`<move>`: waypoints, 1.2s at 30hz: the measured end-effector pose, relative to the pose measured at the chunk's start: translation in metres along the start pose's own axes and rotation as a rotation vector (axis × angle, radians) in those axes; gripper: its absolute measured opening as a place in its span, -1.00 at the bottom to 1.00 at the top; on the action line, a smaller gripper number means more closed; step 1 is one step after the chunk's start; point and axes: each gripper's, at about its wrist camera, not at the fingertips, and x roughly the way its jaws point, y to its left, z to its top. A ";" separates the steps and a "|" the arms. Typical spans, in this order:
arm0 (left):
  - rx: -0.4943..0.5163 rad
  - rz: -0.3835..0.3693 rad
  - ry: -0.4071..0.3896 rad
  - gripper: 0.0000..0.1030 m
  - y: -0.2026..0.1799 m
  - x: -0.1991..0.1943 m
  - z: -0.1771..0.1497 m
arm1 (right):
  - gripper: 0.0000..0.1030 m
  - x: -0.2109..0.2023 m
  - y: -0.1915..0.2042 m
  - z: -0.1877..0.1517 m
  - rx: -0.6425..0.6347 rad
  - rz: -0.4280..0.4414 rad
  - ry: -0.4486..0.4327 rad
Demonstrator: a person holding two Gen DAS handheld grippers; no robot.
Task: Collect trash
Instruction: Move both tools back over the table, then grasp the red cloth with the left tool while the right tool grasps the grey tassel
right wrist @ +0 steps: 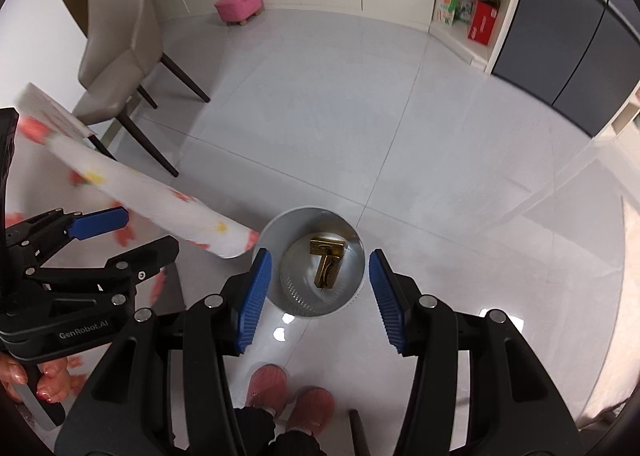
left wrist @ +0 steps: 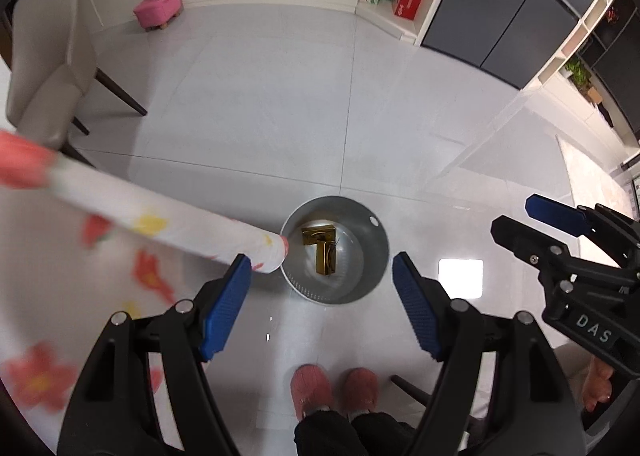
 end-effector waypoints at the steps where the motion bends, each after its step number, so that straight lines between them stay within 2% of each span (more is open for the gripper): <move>1: -0.009 0.004 -0.004 0.41 0.001 -0.018 0.000 | -0.04 -0.015 0.003 0.003 -0.007 -0.001 -0.004; 9: -0.089 0.057 -0.046 0.41 0.012 -0.131 -0.017 | -0.04 -0.120 0.041 0.014 -0.122 0.012 -0.046; 15: -0.191 0.126 -0.099 0.42 0.039 -0.198 -0.051 | -0.04 -0.169 0.088 0.015 -0.240 0.086 -0.071; 28: -0.573 0.343 -0.184 0.42 0.132 -0.314 -0.175 | -0.05 -0.214 0.240 -0.006 -0.592 0.342 -0.088; 31: -0.651 0.386 -0.196 0.42 0.160 -0.332 -0.194 | -0.05 -0.218 0.276 -0.008 -0.643 0.383 -0.086; 36: -0.722 0.425 -0.212 0.42 0.202 -0.351 -0.218 | -0.05 -0.222 0.346 -0.009 -0.732 0.430 -0.095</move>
